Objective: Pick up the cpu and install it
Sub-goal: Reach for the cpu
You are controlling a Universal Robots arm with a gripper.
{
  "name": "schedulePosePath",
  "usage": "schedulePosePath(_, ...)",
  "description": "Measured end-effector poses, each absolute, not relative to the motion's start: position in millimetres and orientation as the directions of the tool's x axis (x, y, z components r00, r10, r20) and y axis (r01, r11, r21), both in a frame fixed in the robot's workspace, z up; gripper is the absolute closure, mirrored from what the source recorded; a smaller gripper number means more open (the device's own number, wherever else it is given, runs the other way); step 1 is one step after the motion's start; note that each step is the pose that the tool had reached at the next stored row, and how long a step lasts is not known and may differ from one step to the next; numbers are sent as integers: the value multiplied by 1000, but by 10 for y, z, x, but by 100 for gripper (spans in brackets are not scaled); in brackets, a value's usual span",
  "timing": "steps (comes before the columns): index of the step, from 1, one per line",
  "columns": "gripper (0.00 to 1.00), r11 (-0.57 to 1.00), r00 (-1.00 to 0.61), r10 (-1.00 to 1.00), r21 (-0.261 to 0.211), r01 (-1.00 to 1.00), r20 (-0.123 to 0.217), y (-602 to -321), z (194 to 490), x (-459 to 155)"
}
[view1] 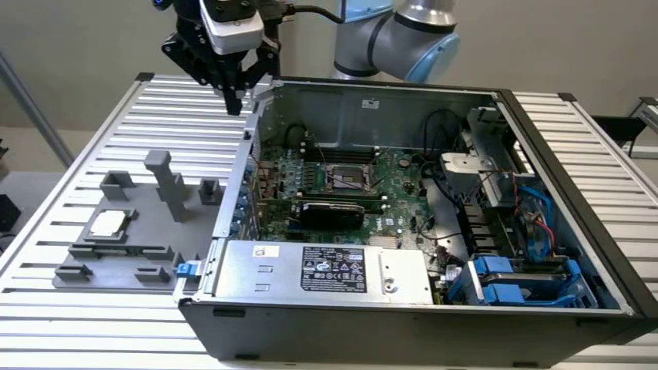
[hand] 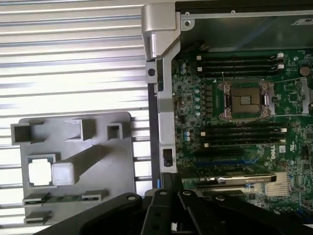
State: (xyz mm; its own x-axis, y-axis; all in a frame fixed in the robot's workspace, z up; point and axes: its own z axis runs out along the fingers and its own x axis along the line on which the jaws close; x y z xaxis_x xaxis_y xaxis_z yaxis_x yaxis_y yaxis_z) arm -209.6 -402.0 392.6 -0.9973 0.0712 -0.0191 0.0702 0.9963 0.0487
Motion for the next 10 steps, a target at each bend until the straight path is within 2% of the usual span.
schedulePosePath(10,89,996,-997,71,48,70,-19,-4035,3925,-2548)
